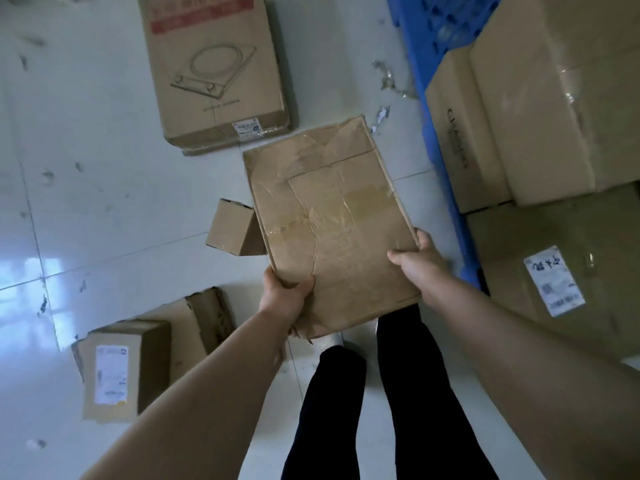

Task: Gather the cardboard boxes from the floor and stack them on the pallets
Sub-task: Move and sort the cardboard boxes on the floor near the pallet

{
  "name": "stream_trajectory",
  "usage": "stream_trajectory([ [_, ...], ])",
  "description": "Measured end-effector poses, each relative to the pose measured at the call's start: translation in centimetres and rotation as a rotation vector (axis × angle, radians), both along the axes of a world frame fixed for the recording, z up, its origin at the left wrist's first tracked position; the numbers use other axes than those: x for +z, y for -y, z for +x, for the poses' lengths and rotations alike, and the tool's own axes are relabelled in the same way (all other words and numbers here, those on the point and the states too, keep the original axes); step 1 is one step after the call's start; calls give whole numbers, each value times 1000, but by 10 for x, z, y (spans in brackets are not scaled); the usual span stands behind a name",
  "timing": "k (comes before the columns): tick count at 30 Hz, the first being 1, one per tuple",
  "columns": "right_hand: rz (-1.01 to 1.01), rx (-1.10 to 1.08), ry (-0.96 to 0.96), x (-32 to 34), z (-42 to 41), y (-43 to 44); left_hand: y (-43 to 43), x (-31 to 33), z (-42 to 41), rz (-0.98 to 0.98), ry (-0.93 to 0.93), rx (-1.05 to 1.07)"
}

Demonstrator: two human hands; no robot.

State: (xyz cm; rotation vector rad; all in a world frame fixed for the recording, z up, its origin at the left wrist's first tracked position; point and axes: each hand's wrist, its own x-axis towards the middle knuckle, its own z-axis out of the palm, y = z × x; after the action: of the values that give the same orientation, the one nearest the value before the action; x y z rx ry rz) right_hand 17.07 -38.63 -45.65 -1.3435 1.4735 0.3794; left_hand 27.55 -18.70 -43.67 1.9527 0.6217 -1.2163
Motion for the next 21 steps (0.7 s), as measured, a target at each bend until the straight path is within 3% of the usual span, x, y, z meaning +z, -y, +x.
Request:
stream_trajectory([
  [7, 13, -98, 24, 58, -85, -8, 2, 57, -67, -20, 40, -143],
  [21, -3, -280, 59, 138, -339, 16, 53, 132, -287, -28, 61, -356],
])
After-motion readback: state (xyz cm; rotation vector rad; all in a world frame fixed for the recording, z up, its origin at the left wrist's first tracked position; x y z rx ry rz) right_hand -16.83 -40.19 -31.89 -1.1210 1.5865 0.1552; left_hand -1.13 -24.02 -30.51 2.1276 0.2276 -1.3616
